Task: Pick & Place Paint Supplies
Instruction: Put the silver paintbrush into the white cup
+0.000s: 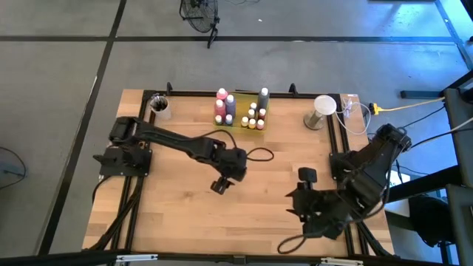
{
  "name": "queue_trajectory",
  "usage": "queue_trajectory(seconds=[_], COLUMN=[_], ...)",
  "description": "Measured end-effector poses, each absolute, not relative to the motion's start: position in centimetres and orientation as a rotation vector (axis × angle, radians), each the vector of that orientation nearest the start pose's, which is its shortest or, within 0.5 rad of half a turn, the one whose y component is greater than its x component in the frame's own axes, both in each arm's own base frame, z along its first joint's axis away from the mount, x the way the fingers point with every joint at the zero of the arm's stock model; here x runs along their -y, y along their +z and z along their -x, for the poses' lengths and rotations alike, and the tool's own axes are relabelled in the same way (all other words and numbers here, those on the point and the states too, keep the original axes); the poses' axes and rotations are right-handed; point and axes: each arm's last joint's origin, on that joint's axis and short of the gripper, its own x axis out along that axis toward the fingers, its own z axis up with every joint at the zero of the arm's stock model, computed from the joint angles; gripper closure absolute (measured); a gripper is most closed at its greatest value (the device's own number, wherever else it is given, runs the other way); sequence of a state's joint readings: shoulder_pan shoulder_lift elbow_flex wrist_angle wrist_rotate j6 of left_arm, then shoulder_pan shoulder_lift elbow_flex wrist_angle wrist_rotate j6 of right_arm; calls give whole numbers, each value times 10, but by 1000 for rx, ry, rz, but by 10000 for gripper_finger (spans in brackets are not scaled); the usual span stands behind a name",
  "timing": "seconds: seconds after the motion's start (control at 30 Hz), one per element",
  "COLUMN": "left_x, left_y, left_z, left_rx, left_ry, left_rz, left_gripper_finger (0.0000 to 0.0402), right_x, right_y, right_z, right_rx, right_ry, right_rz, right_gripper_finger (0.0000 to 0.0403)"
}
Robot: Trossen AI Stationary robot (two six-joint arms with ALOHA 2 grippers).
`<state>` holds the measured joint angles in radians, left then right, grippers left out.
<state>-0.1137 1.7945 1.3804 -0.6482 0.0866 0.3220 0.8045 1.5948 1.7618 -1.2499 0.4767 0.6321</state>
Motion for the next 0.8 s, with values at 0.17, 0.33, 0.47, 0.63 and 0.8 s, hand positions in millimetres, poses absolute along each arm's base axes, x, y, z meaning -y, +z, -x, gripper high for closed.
queue_trajectory(seconds=[0.17,0.33,0.47,0.63,0.8], left_x=[36,18,-1,-15,-12], left_y=[200,176,164,160,161], left_z=[-391,-401,-404,-408,-410], left_rx=[-1039,-1082,-1100,-1076,-1055], left_ry=[-329,-289,-322,-288,-270], left_rz=[-339,-334,-233,-155,-161], left_gripper_finger=[149,149,149,149,149], right_x=[-219,-224,-223,-222,-222], right_y=[386,386,386,385,385], right_z=[-207,-202,-202,-202,-202], right_rx=[-862,-851,-845,-846,-846], right_ry=[-11,-16,-29,-38,-41], right_rz=[44,20,26,36,37], right_gripper_finger=[211,211,211,211,211])
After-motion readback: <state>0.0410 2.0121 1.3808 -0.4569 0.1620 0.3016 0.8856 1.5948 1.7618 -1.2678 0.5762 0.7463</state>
